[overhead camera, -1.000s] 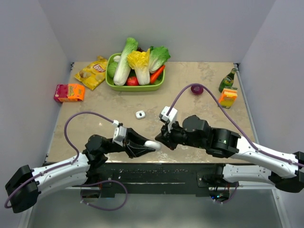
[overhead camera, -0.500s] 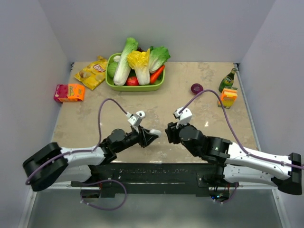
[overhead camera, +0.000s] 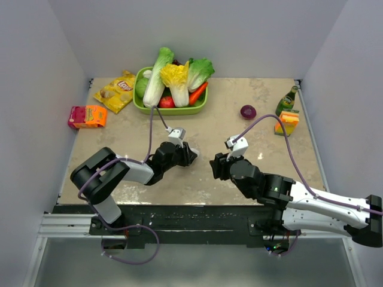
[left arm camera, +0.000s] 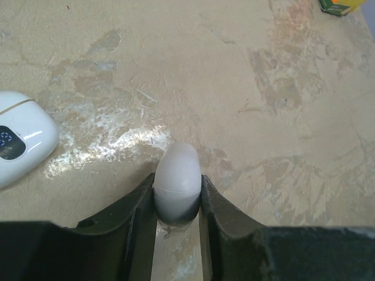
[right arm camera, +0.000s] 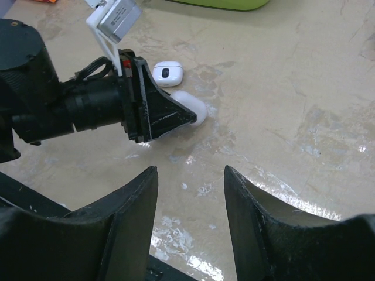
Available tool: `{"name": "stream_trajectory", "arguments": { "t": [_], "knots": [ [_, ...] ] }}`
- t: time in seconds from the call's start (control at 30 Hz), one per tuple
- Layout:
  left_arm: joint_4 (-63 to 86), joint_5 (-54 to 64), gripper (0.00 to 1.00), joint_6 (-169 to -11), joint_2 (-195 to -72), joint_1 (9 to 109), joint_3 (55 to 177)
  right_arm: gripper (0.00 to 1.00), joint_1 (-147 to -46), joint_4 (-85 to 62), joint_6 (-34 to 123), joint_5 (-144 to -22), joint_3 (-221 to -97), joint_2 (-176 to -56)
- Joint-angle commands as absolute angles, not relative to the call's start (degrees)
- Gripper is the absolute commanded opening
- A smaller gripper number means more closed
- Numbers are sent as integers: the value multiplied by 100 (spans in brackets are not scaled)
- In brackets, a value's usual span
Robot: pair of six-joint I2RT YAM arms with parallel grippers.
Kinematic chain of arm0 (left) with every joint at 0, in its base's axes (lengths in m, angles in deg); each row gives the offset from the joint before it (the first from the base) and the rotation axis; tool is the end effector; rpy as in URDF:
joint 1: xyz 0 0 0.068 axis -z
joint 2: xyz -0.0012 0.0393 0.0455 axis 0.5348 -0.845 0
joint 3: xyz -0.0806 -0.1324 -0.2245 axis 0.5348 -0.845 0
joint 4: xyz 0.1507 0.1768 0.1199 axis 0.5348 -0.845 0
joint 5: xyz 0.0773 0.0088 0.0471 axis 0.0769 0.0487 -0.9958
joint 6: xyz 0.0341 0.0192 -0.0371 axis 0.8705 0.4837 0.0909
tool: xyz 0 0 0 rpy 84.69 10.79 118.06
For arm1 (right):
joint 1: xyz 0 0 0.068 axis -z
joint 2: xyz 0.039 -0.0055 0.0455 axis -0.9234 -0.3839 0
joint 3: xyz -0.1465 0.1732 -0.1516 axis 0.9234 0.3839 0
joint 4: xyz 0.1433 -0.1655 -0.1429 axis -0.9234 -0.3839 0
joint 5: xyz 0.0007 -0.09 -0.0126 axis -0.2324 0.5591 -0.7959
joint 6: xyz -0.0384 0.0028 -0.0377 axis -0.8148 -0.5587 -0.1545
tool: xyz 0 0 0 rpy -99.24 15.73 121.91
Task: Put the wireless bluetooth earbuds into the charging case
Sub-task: Place the charging case at the center of the board, then reset both arms
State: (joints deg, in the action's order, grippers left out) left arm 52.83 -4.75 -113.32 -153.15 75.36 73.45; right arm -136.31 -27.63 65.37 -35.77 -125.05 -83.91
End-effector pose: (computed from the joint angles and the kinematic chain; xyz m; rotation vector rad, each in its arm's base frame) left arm 0.2214 -0.2055 0.1393 0.1352 2.0457 -0.8503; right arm 0.0894 0.1688 0.3006 -0.2485 1.8976 0.4625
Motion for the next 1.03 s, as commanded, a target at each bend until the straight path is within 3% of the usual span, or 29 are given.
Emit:
{"name": "stream_trajectory", "arguments": {
  "t": [0.0,0.23,0.27,0.3,0.6,0.8,0.9,1.0],
  "knots": [
    [5274,-361,20,-11402,-15564,7399,7720,53,-13624,-2524,6586,-3399,-12524,-8400],
    [4827,-500,51,-11455,-15372,7285,7633,53,-13624,-2577,6533,-3399,-12577,-8436],
    [4704,-519,86,-11472,-15284,7250,7571,53,-13624,-2595,6533,-3399,-12577,-8444],
    [4633,-554,100,-11490,-15065,7223,7509,53,-13624,-2595,6533,-3399,-12568,-8427],
    [2692,-1774,100,-11841,-12905,7091,7105,54,-13624,-2507,6665,-3347,-12393,-8357],
    [2312,-2523,100,-12422,-11322,7135,6604,55,-13624,-2147,6665,-3084,-12190,-8435],
    [2627,-2418,100,-12238,-10873,7162,6402,58,-13624,-2059,6717,-2908,-12208,-8541],
    [2025,-2733,100,-12369,-10739,7144,6663,64,-13624,-1848,6674,-2846,-12164,-8463]
  ]
}}
